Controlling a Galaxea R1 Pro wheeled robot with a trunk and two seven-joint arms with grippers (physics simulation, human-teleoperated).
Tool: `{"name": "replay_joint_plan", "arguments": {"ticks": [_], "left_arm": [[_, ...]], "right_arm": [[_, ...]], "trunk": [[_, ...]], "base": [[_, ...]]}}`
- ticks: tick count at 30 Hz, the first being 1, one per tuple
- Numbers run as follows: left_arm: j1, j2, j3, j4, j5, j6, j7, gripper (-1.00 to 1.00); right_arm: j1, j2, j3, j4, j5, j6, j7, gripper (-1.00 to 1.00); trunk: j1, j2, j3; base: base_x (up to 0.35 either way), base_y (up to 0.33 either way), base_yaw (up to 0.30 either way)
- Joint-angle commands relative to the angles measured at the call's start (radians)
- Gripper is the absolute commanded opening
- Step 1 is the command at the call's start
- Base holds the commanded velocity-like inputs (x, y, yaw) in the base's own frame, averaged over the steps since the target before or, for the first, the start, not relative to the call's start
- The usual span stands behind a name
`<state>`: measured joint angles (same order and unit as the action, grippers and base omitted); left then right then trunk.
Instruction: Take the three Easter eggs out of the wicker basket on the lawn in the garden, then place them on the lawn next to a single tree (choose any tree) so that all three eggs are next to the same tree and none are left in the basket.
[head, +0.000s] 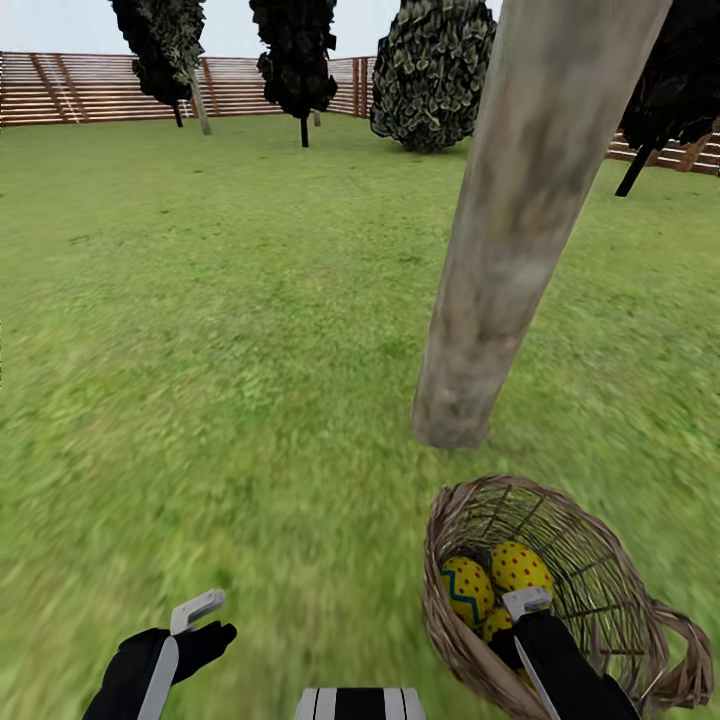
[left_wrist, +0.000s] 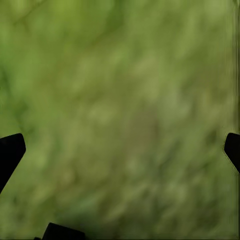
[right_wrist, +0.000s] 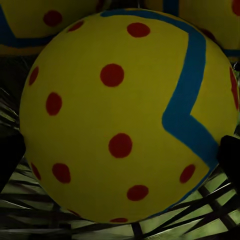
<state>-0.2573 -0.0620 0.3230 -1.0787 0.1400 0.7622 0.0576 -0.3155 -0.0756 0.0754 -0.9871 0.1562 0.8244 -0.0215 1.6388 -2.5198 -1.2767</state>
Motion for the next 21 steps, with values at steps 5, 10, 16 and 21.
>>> {"name": "replay_joint_plan", "arguments": {"ticks": [5, 10, 16, 21], "left_arm": [[0.0, -0.008, 0.002, -0.001, 0.009, 0.005, 0.006, 1.0], [0.0, -0.009, 0.002, 0.0, 0.01, 0.005, 0.007, 1.0], [0.0, -0.013, 0.001, 0.011, 0.009, 0.004, 0.007, 1.0], [0.0, -0.016, 0.001, 0.017, 0.009, 0.004, 0.007, 1.0]], "right_arm": [[0.0, -0.001, 0.004, 0.0, 0.005, 0.005, -0.002, -1.0], [0.0, 0.0, 0.004, 0.002, 0.005, 0.005, -0.003, -1.0], [0.0, 0.004, 0.005, 0.024, 0.005, 0.003, -0.004, -1.0], [0.0, 0.005, 0.005, 0.03, 0.005, 0.002, -0.005, -1.0]], "trunk": [[-0.002, 0.001, 0.019], [-0.005, 0.002, 0.038], [-0.007, 0.003, 0.061], [-0.01, 0.005, 0.081]], "base": [[0.0, 0.0, 0.0], [0.0, 0.0, 0.0], [-0.169, 0.0, 0.0], [-0.007, 0.0, 0.0]]}}
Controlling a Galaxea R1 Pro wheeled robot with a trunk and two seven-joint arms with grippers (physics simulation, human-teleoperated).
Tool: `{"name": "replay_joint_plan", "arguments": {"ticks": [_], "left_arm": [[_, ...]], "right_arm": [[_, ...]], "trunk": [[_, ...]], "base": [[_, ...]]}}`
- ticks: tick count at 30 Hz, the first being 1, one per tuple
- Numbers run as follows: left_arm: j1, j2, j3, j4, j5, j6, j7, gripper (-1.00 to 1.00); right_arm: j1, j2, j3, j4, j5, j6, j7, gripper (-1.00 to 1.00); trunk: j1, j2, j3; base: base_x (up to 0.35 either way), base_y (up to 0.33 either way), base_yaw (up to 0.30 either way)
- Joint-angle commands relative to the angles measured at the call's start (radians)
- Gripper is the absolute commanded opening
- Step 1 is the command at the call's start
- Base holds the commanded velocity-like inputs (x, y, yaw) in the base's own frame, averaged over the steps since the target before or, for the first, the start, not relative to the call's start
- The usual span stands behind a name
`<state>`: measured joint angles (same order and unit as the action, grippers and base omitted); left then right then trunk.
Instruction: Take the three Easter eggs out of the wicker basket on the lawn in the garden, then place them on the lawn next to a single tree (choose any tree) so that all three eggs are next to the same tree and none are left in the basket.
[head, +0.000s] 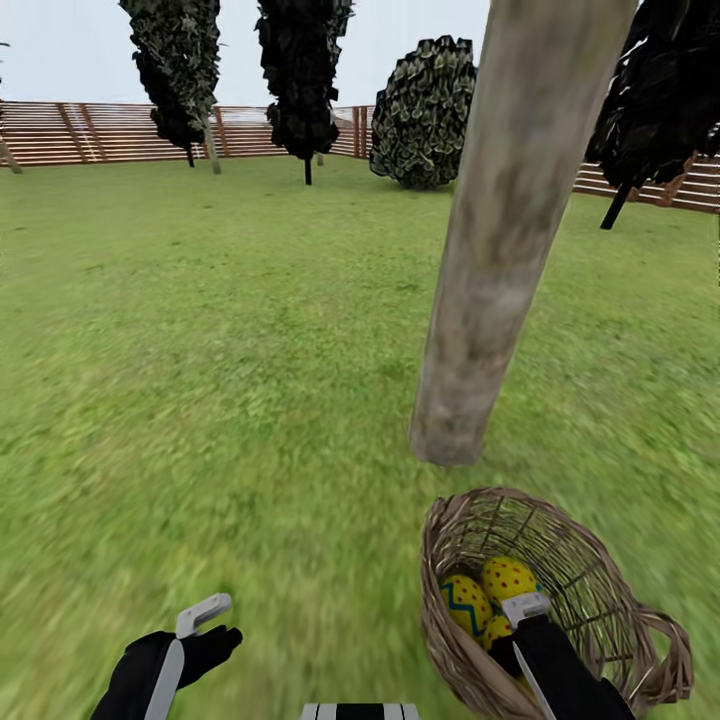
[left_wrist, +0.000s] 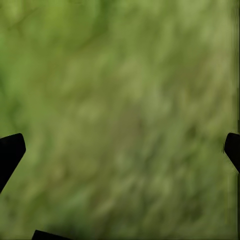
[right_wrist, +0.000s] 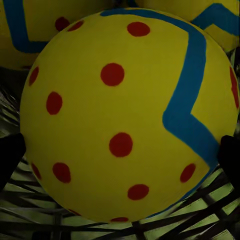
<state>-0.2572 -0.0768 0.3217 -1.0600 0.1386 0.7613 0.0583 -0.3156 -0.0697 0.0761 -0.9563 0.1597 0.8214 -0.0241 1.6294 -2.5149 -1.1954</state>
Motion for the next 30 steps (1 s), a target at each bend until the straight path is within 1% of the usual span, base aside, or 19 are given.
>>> {"name": "replay_joint_plan", "arguments": {"ticks": [1, 10, 13, 15, 18, 30], "left_arm": [[0.0, -0.001, 0.002, -0.001, 0.01, 0.004, 0.006, 1.0], [0.0, -0.001, 0.003, 0.0, 0.013, 0.004, 0.006, 1.0], [0.0, -0.002, 0.002, 0.001, 0.01, 0.004, 0.006, 1.0], [0.0, -0.011, 0.002, 0.002, 0.01, 0.004, 0.005, 1.0], [0.0, -0.015, 0.001, 0.018, 0.01, 0.004, 0.005, 1.0], [0.0, -0.015, 0.0, 0.021, 0.011, 0.004, 0.005, 1.0]], "right_arm": [[0.0, -0.001, 0.004, -0.001, 0.002, 0.005, -0.002, -1.0], [0.0, -0.001, 0.005, 0.001, 0.001, 0.005, -0.002, -1.0], [0.0, -0.001, 0.005, 0.002, 0.001, 0.005, -0.001, -1.0], [0.0, -0.001, 0.005, 0.002, 0.001, 0.005, -0.001, -1.0], [0.0, 0.0, 0.005, 0.002, 0.001, 0.005, 0.0, -1.0], [0.0, 0.002, 0.007, 0.005, 0.001, 0.005, 0.001, -1.0]], "trunk": [[-0.001, 0.0, 0.003], [-0.005, 0.002, 0.038], [-0.006, 0.003, 0.05], [-0.007, 0.003, 0.057], [-0.008, 0.004, 0.069], [-0.014, 0.007, 0.115]], "base": [[0.0, 0.0, 0.0], [0.0, 0.0, 0.0], [-0.249, 0.0, 0.0], [-0.246, 0.0, 0.0], [-0.11, 0.0, 0.0], [-0.006, 0.0, 0.0]]}}
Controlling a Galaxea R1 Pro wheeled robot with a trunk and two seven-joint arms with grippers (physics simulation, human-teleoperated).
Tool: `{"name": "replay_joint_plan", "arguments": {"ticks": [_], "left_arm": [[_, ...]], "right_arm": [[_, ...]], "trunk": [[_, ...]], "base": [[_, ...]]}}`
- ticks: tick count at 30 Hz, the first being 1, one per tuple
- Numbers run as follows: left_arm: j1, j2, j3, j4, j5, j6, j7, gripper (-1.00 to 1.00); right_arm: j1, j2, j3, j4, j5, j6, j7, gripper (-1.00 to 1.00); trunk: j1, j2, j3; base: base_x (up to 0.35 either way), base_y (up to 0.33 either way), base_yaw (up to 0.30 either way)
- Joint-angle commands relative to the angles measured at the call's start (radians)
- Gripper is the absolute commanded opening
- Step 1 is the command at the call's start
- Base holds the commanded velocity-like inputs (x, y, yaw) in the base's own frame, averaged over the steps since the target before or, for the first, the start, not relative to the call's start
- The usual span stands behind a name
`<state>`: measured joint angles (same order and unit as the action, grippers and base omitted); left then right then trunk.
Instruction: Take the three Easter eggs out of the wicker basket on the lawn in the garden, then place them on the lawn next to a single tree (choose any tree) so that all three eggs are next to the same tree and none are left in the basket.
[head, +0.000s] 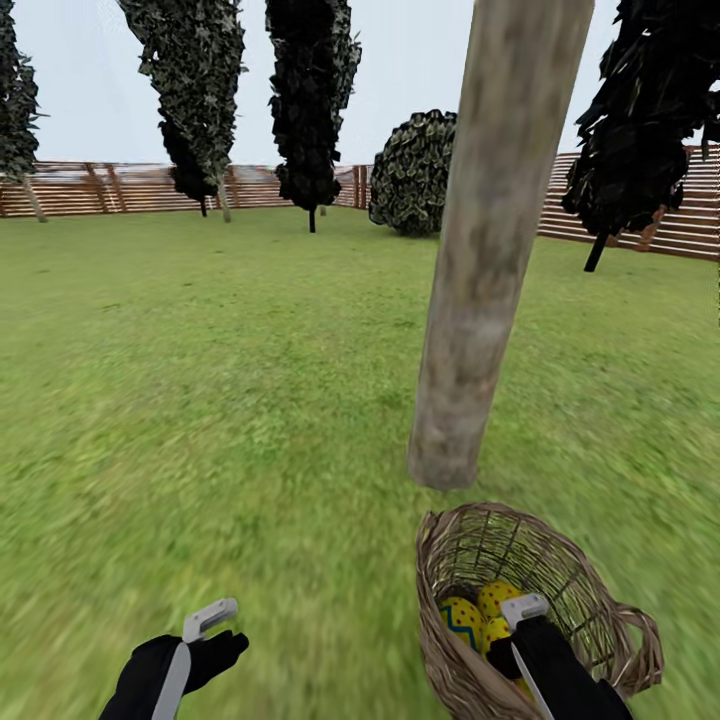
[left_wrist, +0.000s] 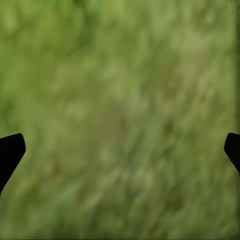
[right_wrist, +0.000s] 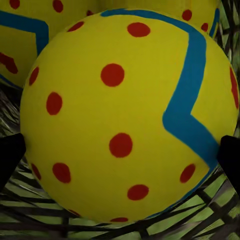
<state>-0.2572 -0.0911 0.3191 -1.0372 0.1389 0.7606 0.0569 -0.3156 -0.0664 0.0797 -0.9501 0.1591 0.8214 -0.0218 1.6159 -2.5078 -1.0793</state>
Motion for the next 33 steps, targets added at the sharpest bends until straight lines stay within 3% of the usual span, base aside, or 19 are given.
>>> {"name": "replay_joint_plan", "arguments": {"ticks": [1, 10, 24, 33], "left_arm": [[-0.001, -0.001, 0.002, -0.002, 0.011, 0.005, 0.005, 1.0], [-0.001, 0.004, 0.003, -0.001, 0.008, 0.006, 0.0, 1.0], [-0.001, 0.002, 0.002, 0.014, 0.004, 0.007, 0.0, 1.0], [-0.001, 0.001, 0.0, 0.024, 0.003, 0.006, 0.0, 1.0]], "right_arm": [[0.0, -0.001, 0.003, -0.001, 0.001, 0.005, -0.002, -1.0], [0.0, -0.011, -0.005, -0.072, -0.01, 0.012, -0.001, -1.0], [0.0, -0.006, -0.002, -0.069, -0.009, 0.038, 0.0, -1.0], [0.0, -0.004, 0.0, -0.048, -0.009, 0.038, -0.001, -1.0]], "trunk": [[-0.001, 0.0, 0.003], [-0.005, 0.002, 0.038], [-0.011, 0.005, 0.092], [-0.015, 0.007, 0.127]], "base": [[0.0, 0.0, 0.0], [0.0, 0.0, 0.0], [0.0, 0.0, 0.0], [0.0, 0.0, 0.129]]}}
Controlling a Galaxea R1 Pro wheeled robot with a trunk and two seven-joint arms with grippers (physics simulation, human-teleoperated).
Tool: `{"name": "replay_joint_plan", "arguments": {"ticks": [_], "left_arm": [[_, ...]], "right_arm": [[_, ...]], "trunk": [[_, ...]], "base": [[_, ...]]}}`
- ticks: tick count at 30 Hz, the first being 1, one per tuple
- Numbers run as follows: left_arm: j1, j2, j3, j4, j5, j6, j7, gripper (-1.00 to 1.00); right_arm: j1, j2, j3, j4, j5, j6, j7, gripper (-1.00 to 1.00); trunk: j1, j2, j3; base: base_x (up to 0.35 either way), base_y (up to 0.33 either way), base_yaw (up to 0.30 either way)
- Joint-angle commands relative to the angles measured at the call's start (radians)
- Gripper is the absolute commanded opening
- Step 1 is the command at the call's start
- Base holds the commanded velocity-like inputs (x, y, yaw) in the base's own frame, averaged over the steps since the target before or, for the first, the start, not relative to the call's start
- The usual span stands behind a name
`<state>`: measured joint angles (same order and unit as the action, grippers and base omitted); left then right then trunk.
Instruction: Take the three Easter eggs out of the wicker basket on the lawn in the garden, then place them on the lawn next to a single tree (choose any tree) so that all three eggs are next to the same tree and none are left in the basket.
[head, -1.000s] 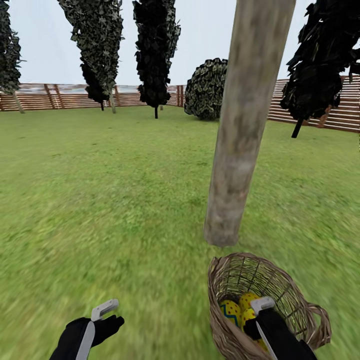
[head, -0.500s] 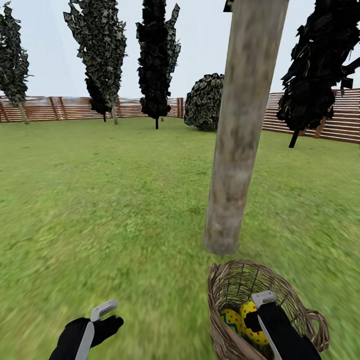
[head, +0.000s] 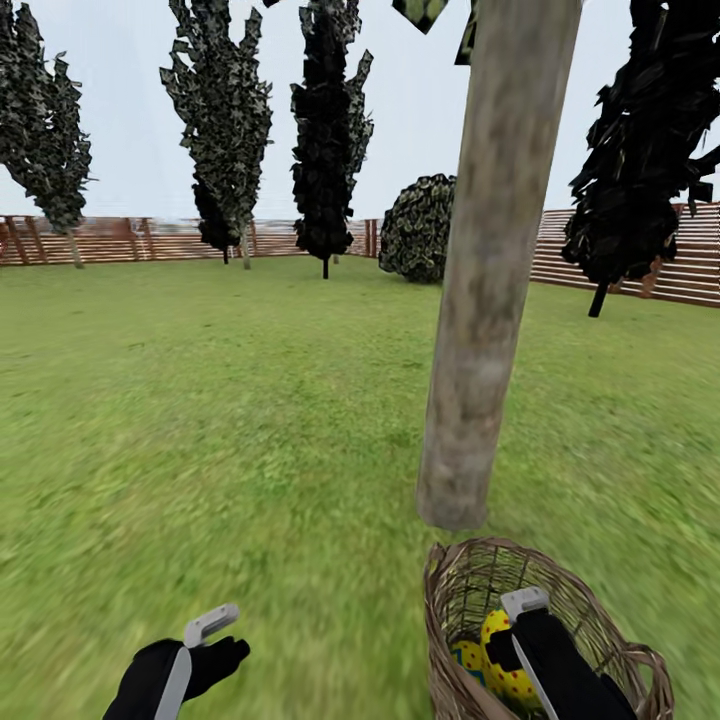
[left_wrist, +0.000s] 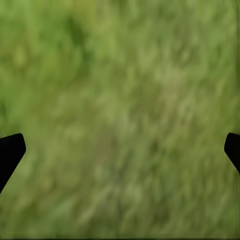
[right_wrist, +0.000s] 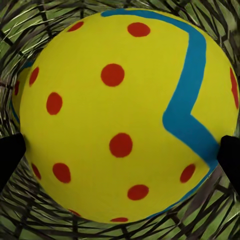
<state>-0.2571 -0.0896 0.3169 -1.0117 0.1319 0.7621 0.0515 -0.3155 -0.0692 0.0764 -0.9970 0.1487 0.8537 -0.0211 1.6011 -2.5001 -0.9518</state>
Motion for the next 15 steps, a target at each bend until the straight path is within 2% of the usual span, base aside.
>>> {"name": "replay_joint_plan", "arguments": {"ticks": [1, 15], "left_arm": [[-0.001, -0.001, 0.002, 0.005, 0.011, 0.005, 0.005, 1.0], [-0.001, 0.004, 0.002, 0.012, 0.009, 0.006, 0.005, 1.0]], "right_arm": [[-0.001, -0.001, 0.003, -0.001, 0.002, 0.005, -0.002, -1.0], [-0.001, -0.007, -0.001, -0.003, 0.0, 0.005, -0.001, -1.0]], "trunk": [[-0.001, 0.0, 0.003], [-0.051, 0.091, 0.048]], "base": [[0.0, 0.0, 0.002], [0.0, 0.0, 0.0]]}}
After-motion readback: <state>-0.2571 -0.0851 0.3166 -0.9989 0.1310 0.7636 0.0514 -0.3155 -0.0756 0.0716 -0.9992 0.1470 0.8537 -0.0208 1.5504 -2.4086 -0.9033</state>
